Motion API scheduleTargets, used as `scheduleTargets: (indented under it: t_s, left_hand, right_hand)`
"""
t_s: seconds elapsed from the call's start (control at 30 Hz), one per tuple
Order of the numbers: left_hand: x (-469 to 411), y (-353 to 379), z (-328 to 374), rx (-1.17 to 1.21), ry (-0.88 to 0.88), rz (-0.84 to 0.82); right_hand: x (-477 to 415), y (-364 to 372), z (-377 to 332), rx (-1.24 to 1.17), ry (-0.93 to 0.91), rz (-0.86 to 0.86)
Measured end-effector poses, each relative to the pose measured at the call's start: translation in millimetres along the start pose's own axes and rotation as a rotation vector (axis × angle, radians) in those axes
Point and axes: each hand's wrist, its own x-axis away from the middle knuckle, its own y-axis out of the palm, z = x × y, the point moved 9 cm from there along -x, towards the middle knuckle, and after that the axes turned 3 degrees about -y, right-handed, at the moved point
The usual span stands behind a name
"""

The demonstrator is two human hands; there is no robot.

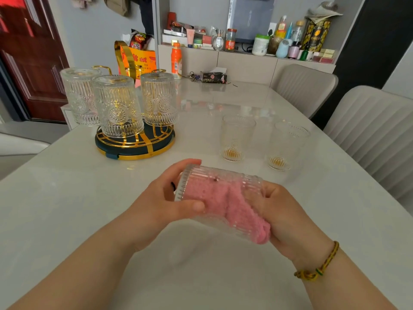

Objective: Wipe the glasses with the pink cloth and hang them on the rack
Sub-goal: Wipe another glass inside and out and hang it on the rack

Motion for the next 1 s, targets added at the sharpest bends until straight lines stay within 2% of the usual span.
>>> scheduleTargets:
  t_s: [0.03,0.17,0.23,0.3,0.37,0.43,0.5,0.53,0.6,0.67,0.73,0.77,0.83,0.9,1.0]
  left_hand:
    - [0.1,-1.5,-1.6,0.004,-0.019,0.025]
    - [5.5,8.9,-15.7,0.096,-0.207,0.036]
    - [8.2,11.3,-19.1,0.076,-0.245,0.027]
    - [6.5,10.5,-18.5,0.040,-0.220,-0.014]
    - [6.9,16.2,-13.3,0.006,-0.190,-0.120]
    - [6.6,14.8,-7.7,0.050,-0.143,-0.146]
    - [5.0,7.5,-1.5,0.099,-0.063,-0.092]
    - [4.6,6.3,1.5,0.092,-0.033,-0.070]
    - [3.0,4.7,2.0,0.075,-0.016,-0.025]
    - [3.9,2.9,-2.6,0.100,-0.074,0.011]
    - [3.9,6.0,-14.6,0.155,-0.186,0.019]
    - [4.7,7.7,-20.7,0.165,-0.237,0.031]
    - [7.9,6.1,-27.4,0.163,-0.290,0.060]
    - [7.2,5.2,-25.8,0.120,-0.284,0.040]
    - [5.4,15.9,-7.3,0.071,-0.156,-0.115]
  right_hand:
    - [1.0,0.9,-7.8,0.099,-0.063,0.029]
    - [11.7,19.8,-38.2,0.675,-0.570,-0.025]
    - [11.1,19.4,-35.4,0.771,-0.629,-0.009]
    - [10.6,11.1,-40.1,0.624,-0.546,0.077]
    - [3.4,-0.2,-25.6,0.323,-0.291,0.105]
    - [1.3,-4.2,-2.4,0.040,-0.040,0.069]
    - [1.5,5.9,4.1,-0.160,0.068,-0.029]
    - [1.5,8.1,4.9,-0.180,0.075,-0.061]
    - [0.5,5.9,3.9,-0.066,0.019,-0.048]
    - [2.2,8.8,-12.2,0.185,-0.178,-0.033]
    - [7.3,24.8,-26.9,0.469,-0.401,-0.110]
    - [9.0,27.8,-23.8,0.595,-0.451,-0.119]
    - [8.8,25.6,-23.6,0.687,-0.453,-0.054]
    - [4.0,15.5,-19.5,0.509,-0.311,0.015]
    - [1.9,5.3,1.4,0.051,-0.003,0.057]
